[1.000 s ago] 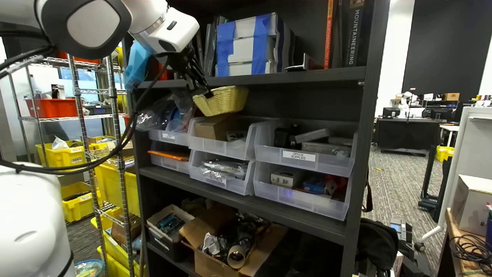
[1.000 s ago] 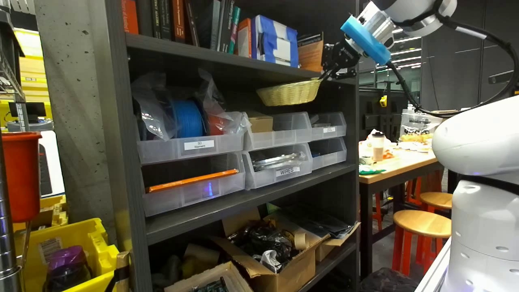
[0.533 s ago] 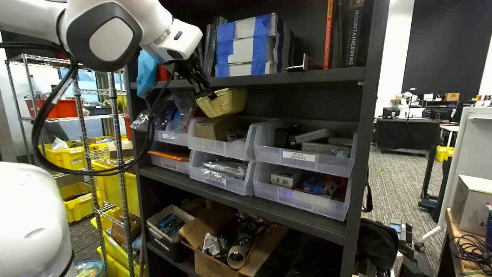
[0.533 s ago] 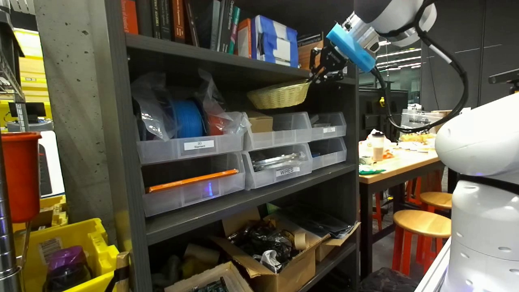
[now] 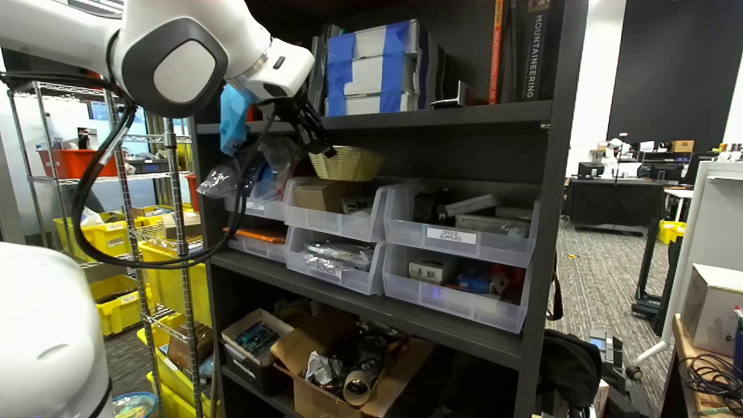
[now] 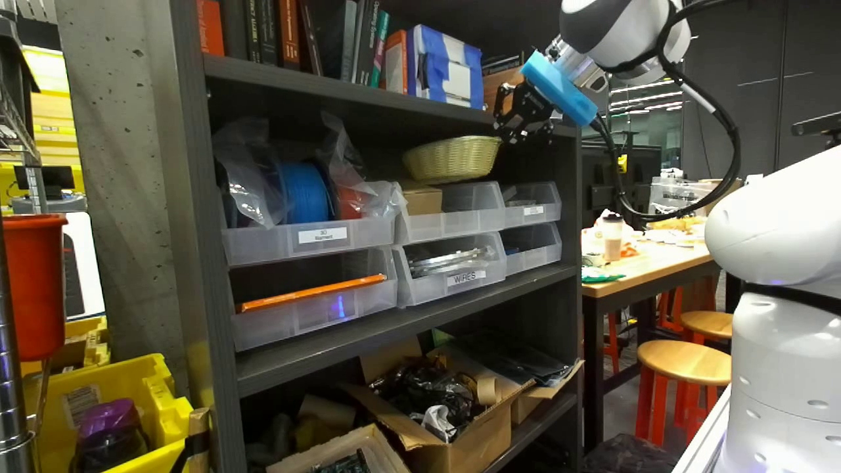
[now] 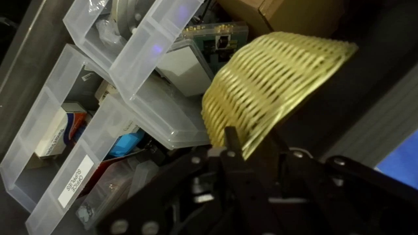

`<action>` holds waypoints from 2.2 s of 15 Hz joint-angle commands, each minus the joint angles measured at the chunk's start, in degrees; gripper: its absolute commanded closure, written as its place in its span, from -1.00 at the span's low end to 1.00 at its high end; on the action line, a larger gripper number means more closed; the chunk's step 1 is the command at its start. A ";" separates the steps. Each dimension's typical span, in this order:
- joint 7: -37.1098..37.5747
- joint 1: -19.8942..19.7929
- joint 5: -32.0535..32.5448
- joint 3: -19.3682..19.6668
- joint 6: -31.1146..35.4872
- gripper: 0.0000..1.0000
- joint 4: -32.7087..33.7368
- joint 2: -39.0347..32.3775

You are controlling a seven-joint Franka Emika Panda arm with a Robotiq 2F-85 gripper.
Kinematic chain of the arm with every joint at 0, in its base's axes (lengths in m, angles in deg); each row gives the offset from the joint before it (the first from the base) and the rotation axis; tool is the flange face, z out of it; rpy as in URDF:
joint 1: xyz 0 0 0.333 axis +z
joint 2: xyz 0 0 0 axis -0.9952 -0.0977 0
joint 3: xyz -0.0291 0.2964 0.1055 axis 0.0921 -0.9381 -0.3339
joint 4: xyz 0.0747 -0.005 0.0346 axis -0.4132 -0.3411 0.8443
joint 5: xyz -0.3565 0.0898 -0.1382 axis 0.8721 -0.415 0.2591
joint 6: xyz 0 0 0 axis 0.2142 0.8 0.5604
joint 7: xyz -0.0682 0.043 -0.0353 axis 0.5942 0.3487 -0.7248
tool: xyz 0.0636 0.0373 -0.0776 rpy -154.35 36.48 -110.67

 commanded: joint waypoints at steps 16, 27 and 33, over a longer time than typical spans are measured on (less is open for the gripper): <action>2.79 -5.64 10.79 -1.55 -17.60 -1.00 0.60 9.20; -8.26 -6.49 20.49 6.75 -45.50 -1.00 3.25 21.86; -19.43 -6.79 29.77 16.34 -45.00 -1.00 17.60 12.56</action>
